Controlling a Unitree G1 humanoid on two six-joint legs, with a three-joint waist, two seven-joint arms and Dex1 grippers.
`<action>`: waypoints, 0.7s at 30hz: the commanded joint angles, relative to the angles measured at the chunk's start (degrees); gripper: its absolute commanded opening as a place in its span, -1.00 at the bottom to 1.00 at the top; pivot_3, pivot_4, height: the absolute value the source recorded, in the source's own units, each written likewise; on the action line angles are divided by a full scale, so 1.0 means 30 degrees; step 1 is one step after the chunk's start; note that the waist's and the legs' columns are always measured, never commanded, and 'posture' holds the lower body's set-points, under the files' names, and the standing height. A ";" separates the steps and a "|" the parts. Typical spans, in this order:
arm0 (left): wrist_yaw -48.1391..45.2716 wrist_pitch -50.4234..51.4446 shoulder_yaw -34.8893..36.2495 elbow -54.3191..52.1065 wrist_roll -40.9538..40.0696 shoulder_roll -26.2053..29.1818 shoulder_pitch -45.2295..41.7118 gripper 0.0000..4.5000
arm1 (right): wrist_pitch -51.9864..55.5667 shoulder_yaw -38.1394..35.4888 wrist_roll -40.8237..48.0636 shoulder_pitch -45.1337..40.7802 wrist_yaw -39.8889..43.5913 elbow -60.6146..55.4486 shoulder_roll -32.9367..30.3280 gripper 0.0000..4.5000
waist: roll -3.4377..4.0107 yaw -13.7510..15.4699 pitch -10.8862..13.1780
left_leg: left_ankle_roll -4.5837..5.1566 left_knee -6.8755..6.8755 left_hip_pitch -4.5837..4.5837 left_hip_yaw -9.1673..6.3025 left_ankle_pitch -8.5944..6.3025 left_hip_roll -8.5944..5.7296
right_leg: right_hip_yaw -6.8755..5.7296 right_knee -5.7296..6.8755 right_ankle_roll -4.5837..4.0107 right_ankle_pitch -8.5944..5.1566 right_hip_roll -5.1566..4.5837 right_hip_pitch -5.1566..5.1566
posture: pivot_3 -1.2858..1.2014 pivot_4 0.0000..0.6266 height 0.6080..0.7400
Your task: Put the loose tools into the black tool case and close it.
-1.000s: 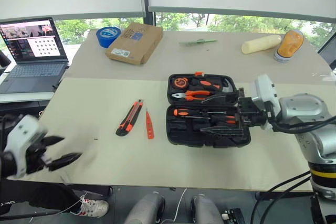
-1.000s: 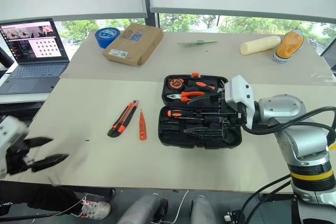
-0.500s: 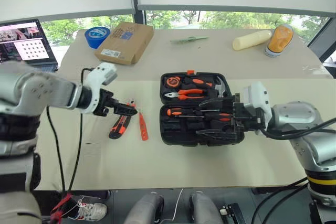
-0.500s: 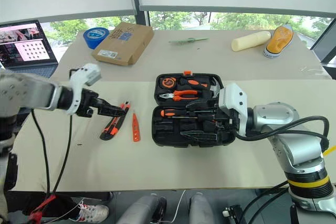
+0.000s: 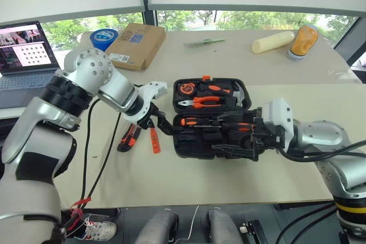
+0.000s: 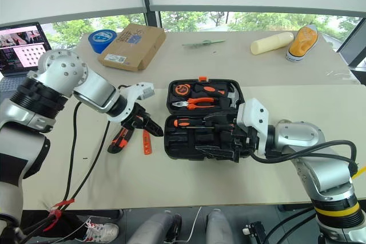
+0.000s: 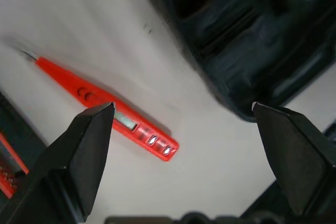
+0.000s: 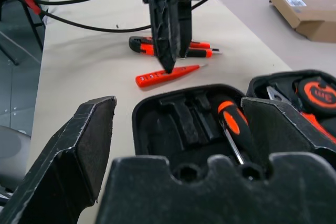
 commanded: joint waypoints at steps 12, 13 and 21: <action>0.7948 0.0064 0.2074 0.1226 -0.3155 -0.1793 0.1734 1.00 | -0.0370 -0.1139 0.0221 0.0815 -0.0784 -0.1450 -0.0315 0.97 | -0.0010 0.0195 -0.0001 | -0.0004 0.0022 0.0016 0.0018 0.0002 -0.0010 | 0.0076 0.0034 0.0002 -0.0001 0.0008 -0.0005 | 0.03 -0.52 0.92; 0.8369 0.0064 0.2199 0.1200 -0.3320 -0.1941 0.1937 1.00 | -0.0372 -0.1132 0.0222 0.0799 -0.0803 -0.1450 -0.0310 0.97 | -0.0011 0.0203 0.0000 | -0.0004 0.0022 0.0016 0.0019 0.0002 -0.0011 | 0.0076 0.0033 0.0002 -0.0001 0.0009 -0.0003 | 0.03 -0.52 0.92; 1.0840 0.0064 0.2564 0.0487 -0.4489 -0.2702 0.2980 1.00 | -0.0391 -0.1038 0.0170 0.0765 -0.0876 -0.1413 -0.0244 0.97 | -0.0022 0.0246 -0.0014 | -0.0007 0.0031 0.0035 0.0027 0.0000 -0.0014 | 0.0096 0.0037 0.0003 -0.0002 0.0003 0.0019 | 0.03 -0.52 0.92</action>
